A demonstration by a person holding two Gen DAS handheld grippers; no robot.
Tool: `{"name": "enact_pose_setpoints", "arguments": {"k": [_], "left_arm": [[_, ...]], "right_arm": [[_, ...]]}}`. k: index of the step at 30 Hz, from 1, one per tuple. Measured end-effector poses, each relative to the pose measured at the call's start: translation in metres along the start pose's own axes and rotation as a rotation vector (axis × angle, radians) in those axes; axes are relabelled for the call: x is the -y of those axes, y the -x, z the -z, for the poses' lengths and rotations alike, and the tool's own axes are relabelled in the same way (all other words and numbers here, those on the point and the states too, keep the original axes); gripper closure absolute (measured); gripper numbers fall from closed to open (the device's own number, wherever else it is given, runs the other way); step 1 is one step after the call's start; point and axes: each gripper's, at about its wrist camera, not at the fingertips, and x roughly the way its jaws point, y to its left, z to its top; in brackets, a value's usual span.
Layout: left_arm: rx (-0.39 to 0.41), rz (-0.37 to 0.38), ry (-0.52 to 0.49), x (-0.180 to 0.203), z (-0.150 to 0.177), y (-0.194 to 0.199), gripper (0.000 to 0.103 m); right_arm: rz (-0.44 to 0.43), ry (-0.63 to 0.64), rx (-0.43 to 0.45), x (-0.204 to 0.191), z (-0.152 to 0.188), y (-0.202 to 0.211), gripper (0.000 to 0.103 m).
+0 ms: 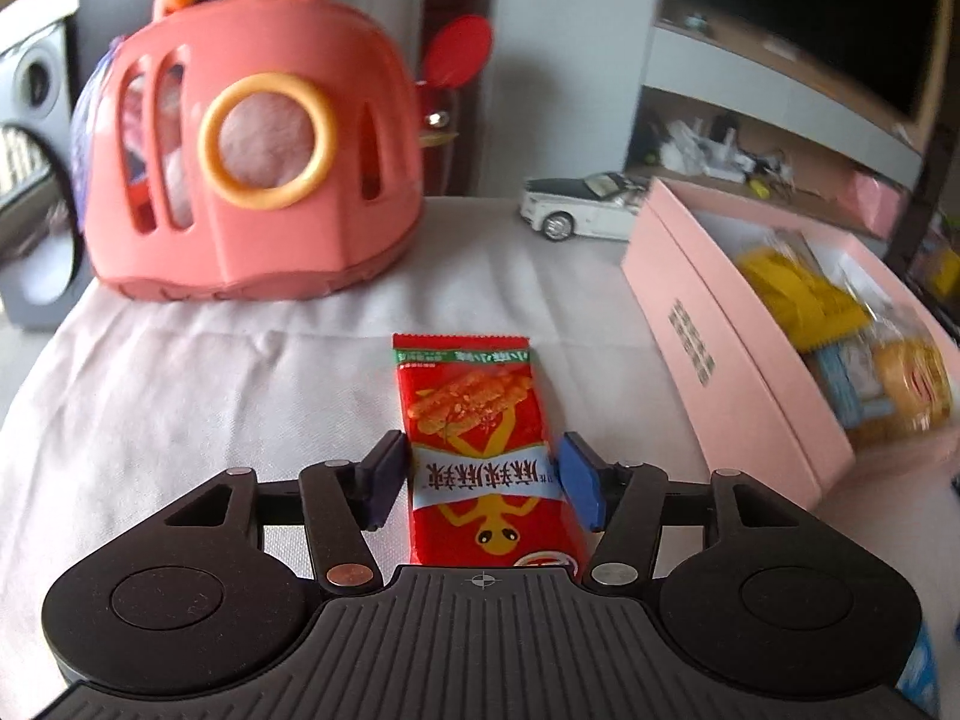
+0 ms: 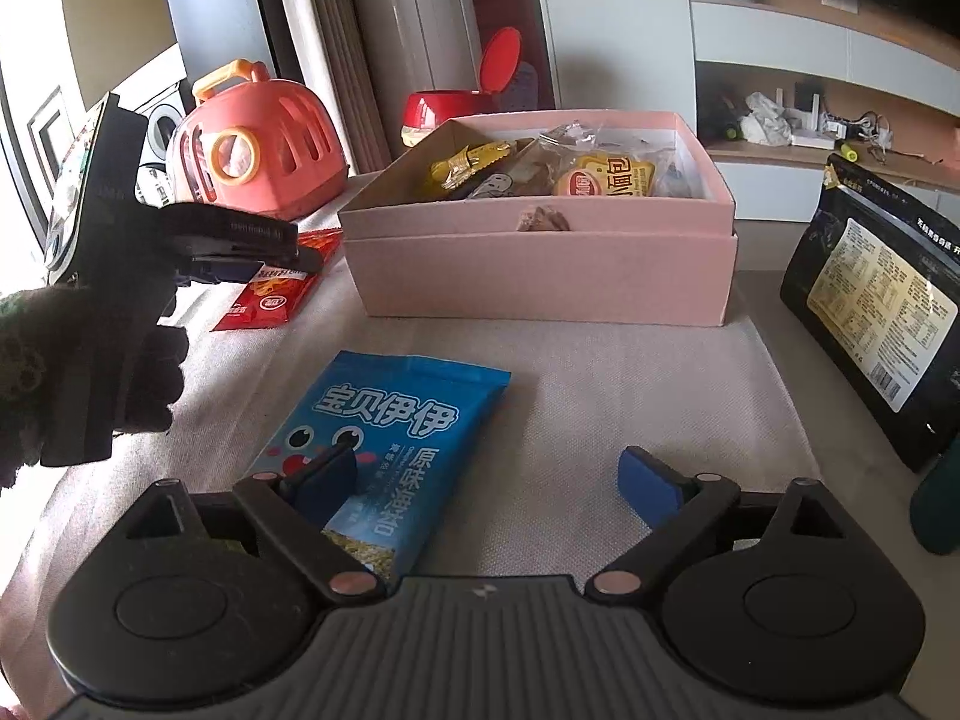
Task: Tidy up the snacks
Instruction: 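Grasp the red cracker stick packet with the left gripper, then reach the right gripper to the blue seaweed packet and grasp it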
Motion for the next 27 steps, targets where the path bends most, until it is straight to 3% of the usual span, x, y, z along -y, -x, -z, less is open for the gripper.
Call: {"name": "enact_pose_setpoints", "arguments": {"k": [7,16,22,27], "left_arm": [[-0.010,0.066,-0.090,0.004,0.028,0.035,0.043],[-0.079,0.136,-0.102,0.007,0.077,0.103,0.043],[-0.094,0.112,-0.013,0.009,0.086,0.116,0.044],[-0.120,0.083,-0.063,0.022,0.087,0.121,0.044]], "right_arm": [[-0.006,0.004,-0.004,0.000,-0.001,-0.001,0.006],[-0.027,0.033,-0.031,-0.001,-0.003,0.000,0.005],[-0.075,0.140,-0.048,-0.029,0.000,0.013,0.005],[-0.065,0.290,-0.041,-0.066,0.009,0.022,0.005]]}}
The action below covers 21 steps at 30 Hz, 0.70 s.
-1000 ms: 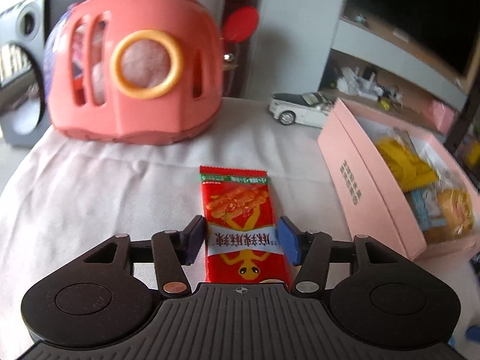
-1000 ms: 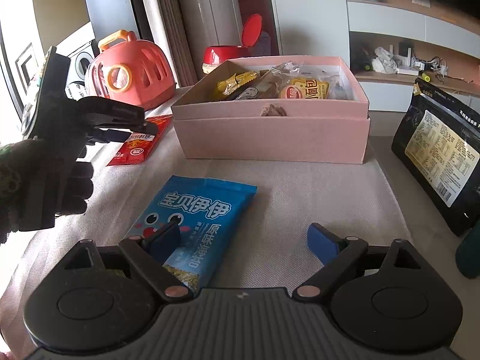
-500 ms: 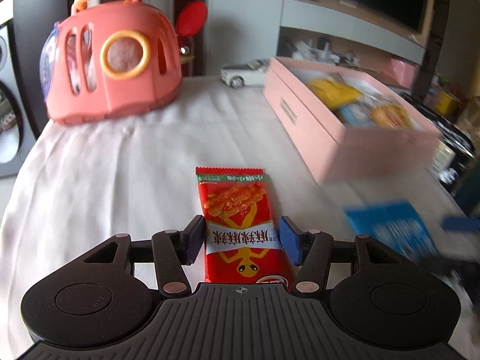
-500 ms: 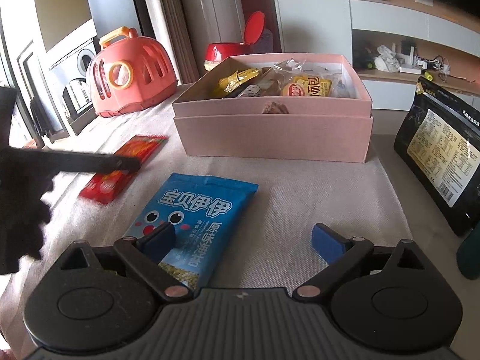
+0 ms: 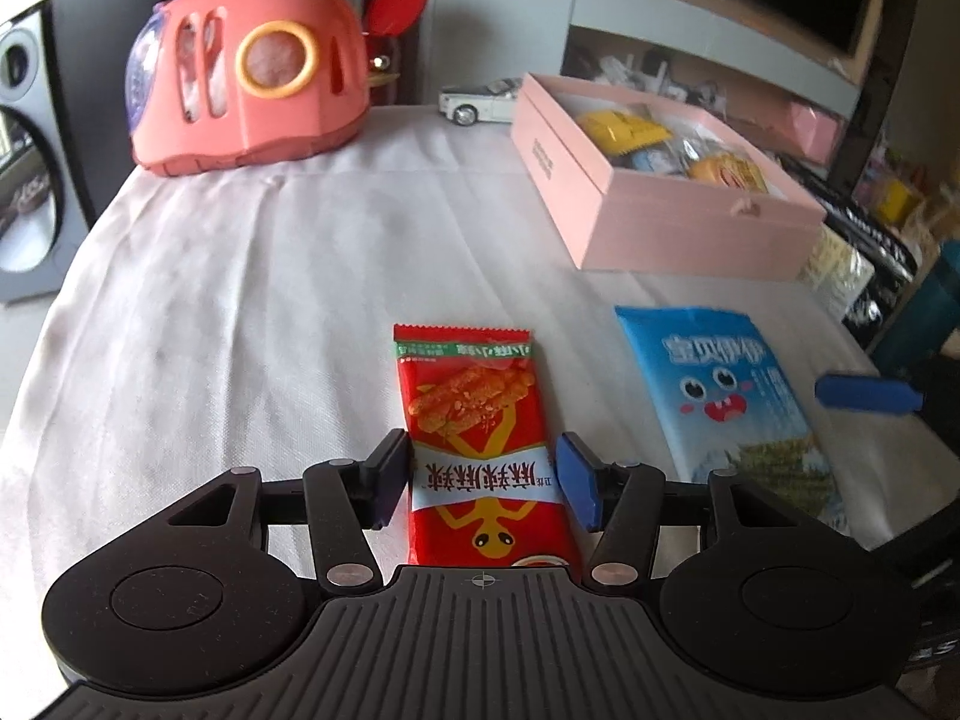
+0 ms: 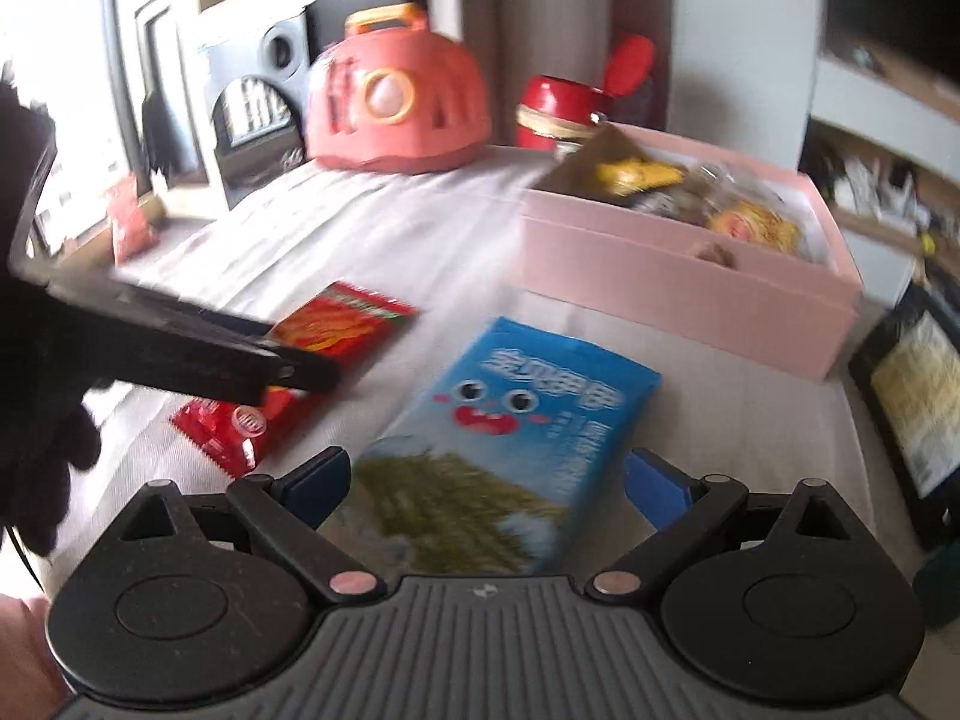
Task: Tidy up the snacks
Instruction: 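Reach the right gripper to the blue seaweed packet and grasp it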
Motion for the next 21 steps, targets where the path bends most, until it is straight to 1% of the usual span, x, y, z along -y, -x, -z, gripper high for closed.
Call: {"name": "enact_pose_setpoints", "arguments": {"k": [1,4,6,7,9,13,15,17,19,21], "left_arm": [[-0.003,0.007,-0.001,0.000,0.001,0.000,0.044],[0.002,0.024,-0.001,-0.002,0.003,0.000,0.044],[0.005,0.031,0.003,-0.003,0.003,0.001,0.044],[0.005,0.032,0.003,-0.003,0.003,0.001,0.044],[0.006,0.032,-0.002,-0.003,0.004,0.001,0.044],[0.006,0.026,-0.011,-0.001,0.004,0.001,0.044],[0.006,0.023,-0.017,0.000,0.004,0.001,0.044],[0.006,0.021,-0.023,0.001,0.004,0.001,0.044],[0.007,0.021,-0.028,0.001,0.004,0.001,0.044],[0.008,0.023,-0.028,0.001,0.004,0.001,0.044]], "right_arm": [[0.026,0.027,0.003,-0.005,0.000,0.000,0.005],[0.155,0.109,0.033,-0.012,0.003,0.000,0.005],[0.216,0.113,0.045,-0.008,0.004,0.002,0.005],[0.225,0.103,0.040,-0.004,0.004,0.002,0.005],[0.217,0.053,0.024,0.007,0.000,0.004,0.005],[0.095,-0.096,-0.007,0.023,-0.007,0.003,0.005],[0.058,-0.154,-0.017,0.024,-0.014,-0.003,0.005],[0.048,-0.171,-0.013,0.025,-0.024,-0.013,0.005],[0.072,-0.157,-0.023,0.022,-0.031,-0.022,0.005],[0.071,-0.133,-0.042,0.017,-0.038,-0.033,0.005]]}}
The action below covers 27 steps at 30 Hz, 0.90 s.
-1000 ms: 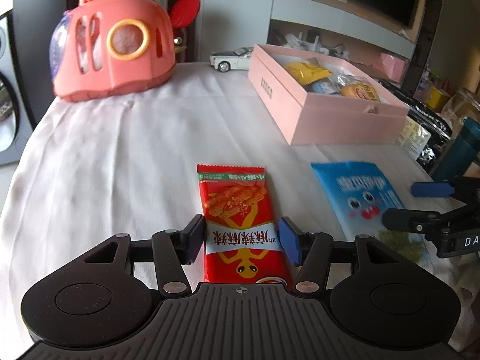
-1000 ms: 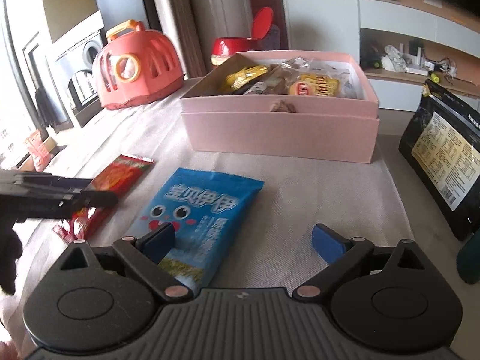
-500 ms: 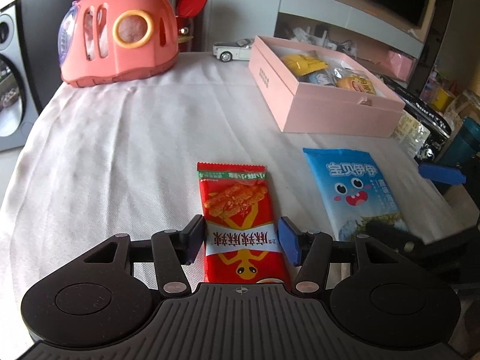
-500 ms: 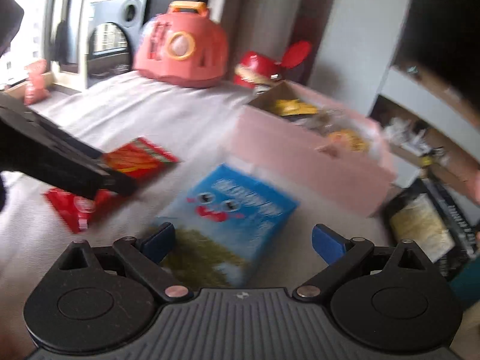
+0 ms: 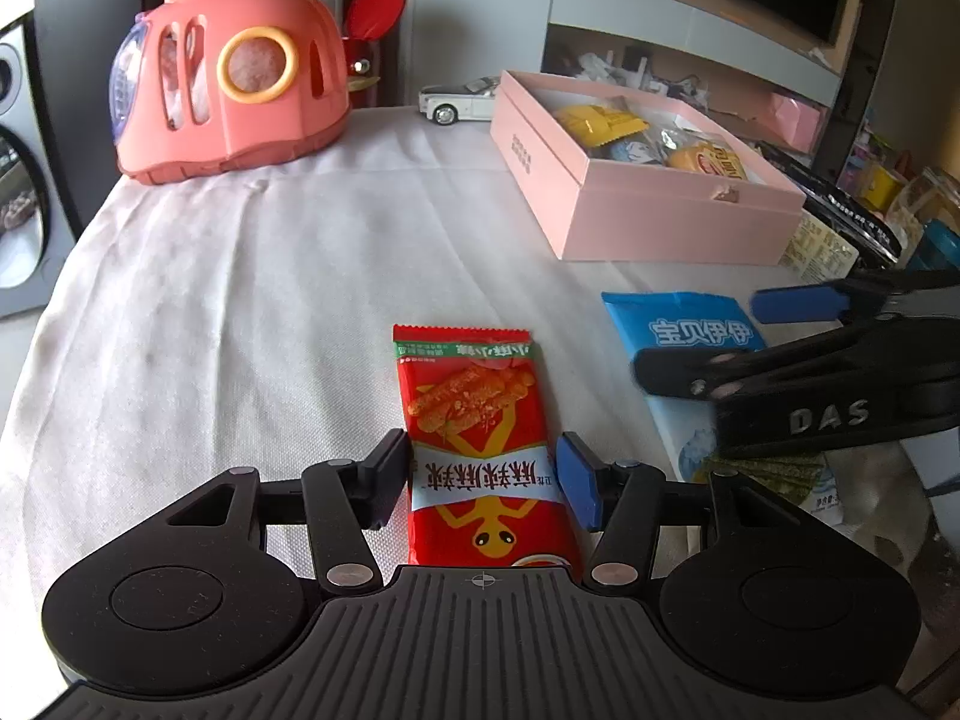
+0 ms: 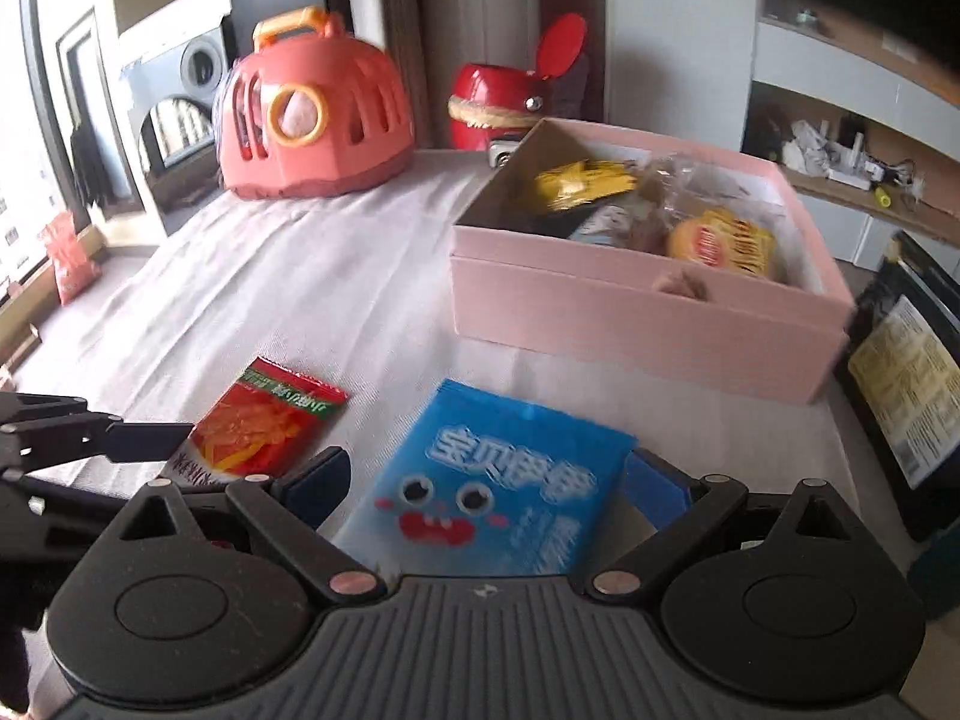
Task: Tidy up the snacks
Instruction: 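Reach the right gripper to the blue seaweed packet and grasp it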
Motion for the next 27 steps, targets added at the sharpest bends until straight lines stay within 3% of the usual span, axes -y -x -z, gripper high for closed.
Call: {"name": "enact_pose_setpoints", "arguments": {"k": [6,16,21,23,27], "left_arm": [[0.008,-0.002,-0.012,0.001,0.002,0.000,0.043],[0.004,-0.009,-0.009,0.002,0.001,-0.001,0.043],[-0.007,-0.022,0.008,0.005,-0.001,-0.002,0.043],[-0.030,-0.030,0.027,0.009,-0.005,-0.003,0.043],[-0.047,-0.024,-0.033,0.030,-0.005,-0.005,0.042]], "right_arm": [[-0.004,0.034,-0.023,0.003,0.004,-0.003,0.005],[0.138,0.033,0.030,0.049,0.026,0.028,0.005],[-0.013,-0.006,0.018,0.046,0.036,0.045,0.005],[-0.044,0.010,0.003,0.037,0.041,0.044,0.005],[-0.079,0.054,-0.023,0.020,0.049,0.037,0.005]]}}
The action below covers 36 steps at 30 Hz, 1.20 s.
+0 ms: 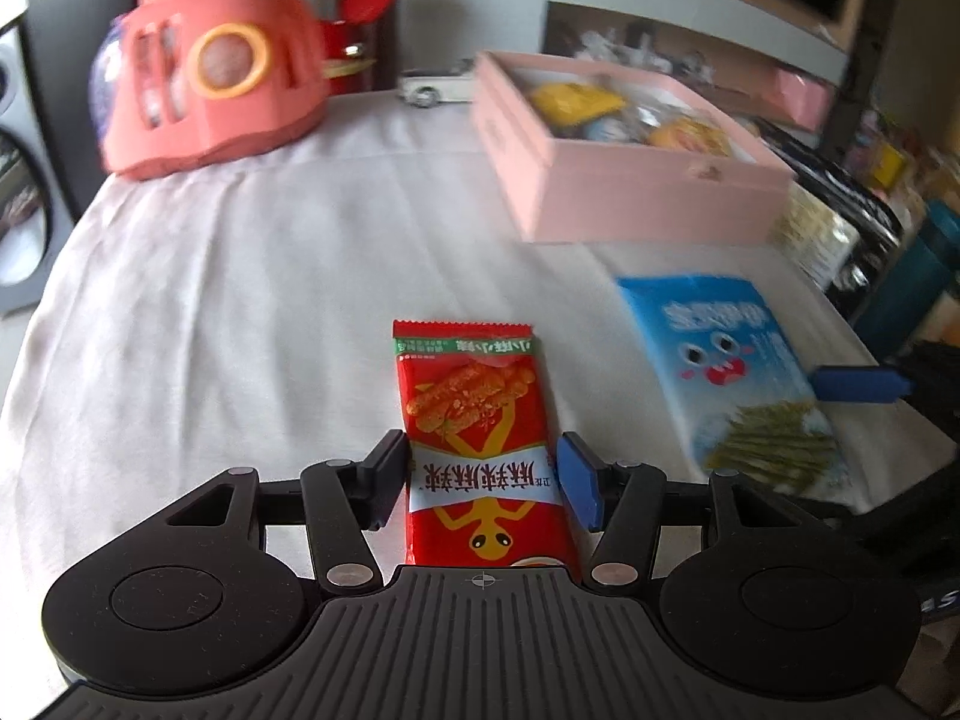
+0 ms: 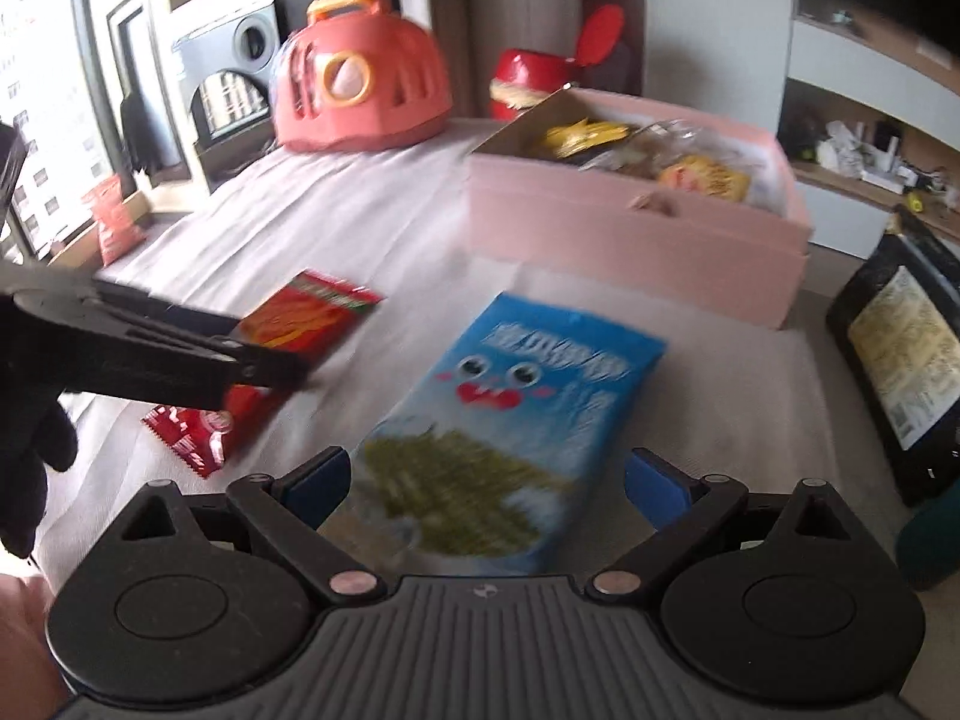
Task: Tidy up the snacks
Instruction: 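Reach the right gripper to the blue seaweed packet and grasp it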
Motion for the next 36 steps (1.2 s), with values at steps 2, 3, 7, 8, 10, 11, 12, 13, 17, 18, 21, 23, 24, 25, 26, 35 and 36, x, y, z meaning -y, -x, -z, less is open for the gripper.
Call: {"name": "enact_pose_setpoints", "arguments": {"k": [2,3,7,8,10,11,12,13,17,18,21,23,24,25,26,35,36], "left_arm": [[0.000,-0.020,-0.028,0.008,0.001,-0.002,0.039],[0.001,-0.032,-0.046,0.011,0.002,-0.003,0.039],[0.005,-0.030,-0.038,0.010,0.003,-0.002,0.041],[0.005,-0.026,-0.026,0.008,0.003,-0.002,0.041],[0.003,-0.013,-0.013,0.006,0.003,-0.001,0.041],[0.003,-0.016,-0.020,0.007,0.003,0.000,0.041],[0.005,-0.020,-0.029,0.008,0.004,0.000,0.040],[0.006,-0.023,-0.037,0.009,0.005,0.000,0.040],[0.007,-0.019,-0.031,0.008,0.004,0.000,0.040],[0.007,-0.019,-0.032,0.009,0.004,0.000,0.040],[0.007,-0.021,-0.032,0.008,0.004,0.000,0.040],[0.007,-0.021,-0.032,0.009,0.003,0.000,0.040],[0.006,-0.021,-0.033,0.008,0.003,0.000,0.040],[0.006,-0.022,-0.033,0.009,0.003,-0.001,0.040],[0.007,-0.022,-0.034,0.008,0.003,-0.001,0.040],[0.009,-0.023,-0.038,0.009,0.004,0.000,0.040],[0.010,-0.022,-0.039,0.009,0.004,0.000,0.040]], "right_arm": [[-0.006,-0.007,-0.012,-0.003,0.002,-0.003,0.005],[-0.016,-0.011,-0.018,-0.005,0.002,-0.004,0.005],[0.020,0.001,-0.005,-0.017,0.000,-0.009,0.005],[0.027,0.001,0.000,-0.018,-0.001,-0.010,0.005],[0.035,0.004,-0.003,-0.020,-0.003,-0.015,0.005],[0.038,0.005,-0.006,-0.021,-0.004,-0.017,0.005],[0.041,0.006,-0.010,-0.022,-0.004,-0.020,0.005],[0.046,0.013,-0.015,-0.021,-0.004,-0.021,0.005],[0.102,0.050,0.001,-0.013,-0.001,-0.016,0.005],[0.124,0.060,0.007,-0.011,0.001,-0.013,0.005],[0.193,0.079,0.019,0.000,0.003,-0.006,0.005],[0.201,0.060,0.022,0.010,0.002,0.000,0.005],[0.191,0.042,0.027,0.015,0.000,0.003,0.005],[0.169,0.015,0.035,0.020,-0.002,0.007,0.005],[0.137,-0.027,0.045,0.027,-0.005,0.010,0.005],[0.097,-0.324,-0.059,0.057,-0.033,-0.032,0.004],[0.105,-0.320,-0.055,0.054,-0.035,-0.036,0.004]]}}
